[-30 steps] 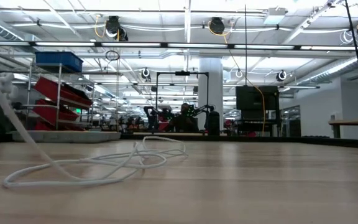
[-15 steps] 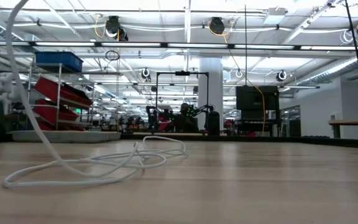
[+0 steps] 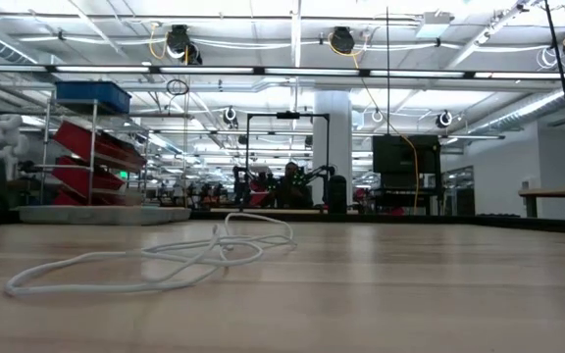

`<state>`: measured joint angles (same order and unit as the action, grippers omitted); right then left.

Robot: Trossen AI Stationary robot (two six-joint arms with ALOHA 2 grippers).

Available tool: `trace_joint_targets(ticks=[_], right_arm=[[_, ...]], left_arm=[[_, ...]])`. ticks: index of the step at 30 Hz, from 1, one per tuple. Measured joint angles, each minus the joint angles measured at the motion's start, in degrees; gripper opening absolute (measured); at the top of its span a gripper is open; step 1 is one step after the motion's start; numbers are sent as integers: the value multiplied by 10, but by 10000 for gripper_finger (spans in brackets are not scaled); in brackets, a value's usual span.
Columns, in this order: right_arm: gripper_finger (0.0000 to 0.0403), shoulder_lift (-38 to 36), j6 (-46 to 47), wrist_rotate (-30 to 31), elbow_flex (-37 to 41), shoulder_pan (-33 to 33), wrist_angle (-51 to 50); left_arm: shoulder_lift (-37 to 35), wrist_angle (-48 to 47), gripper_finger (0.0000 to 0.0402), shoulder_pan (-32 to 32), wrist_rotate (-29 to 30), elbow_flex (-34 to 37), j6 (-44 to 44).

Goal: Coil cords
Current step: Coil the white wire on the spool

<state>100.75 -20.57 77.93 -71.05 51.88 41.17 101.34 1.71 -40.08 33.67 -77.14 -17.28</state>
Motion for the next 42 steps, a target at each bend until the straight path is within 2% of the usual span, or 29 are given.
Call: trace_joint_targets(ticks=[6, 13, 19, 21, 32, 37, 42], right_arm=[[0, 0, -7, 0, 0, 0, 7], [0, 0, -2, 0, 0, 0, 7], [0, 0, -3, 0, 0, 0, 8], [0, 0, -2, 0, 0, 0, 9], [0, 0, 10, 0, 0, 0, 8], [0, 0, 14, -2, 0, 3, 7], [0, 0, 10, -1, 0, 11, 6]], left_arm=[[-5, -6, 105, -9, 0, 0, 1], [-5, 42, 105, -9, 1, 0, 30], [-3, 92, 105, -15, 49, 0, 59], [3, 116, 105, -21, 67, 0, 76], [73, 236, 105, -43, 78, 0, 162], [81, 238, 105, -37, 107, 0, 148], [81, 240, 105, -38, 108, 0, 148]])
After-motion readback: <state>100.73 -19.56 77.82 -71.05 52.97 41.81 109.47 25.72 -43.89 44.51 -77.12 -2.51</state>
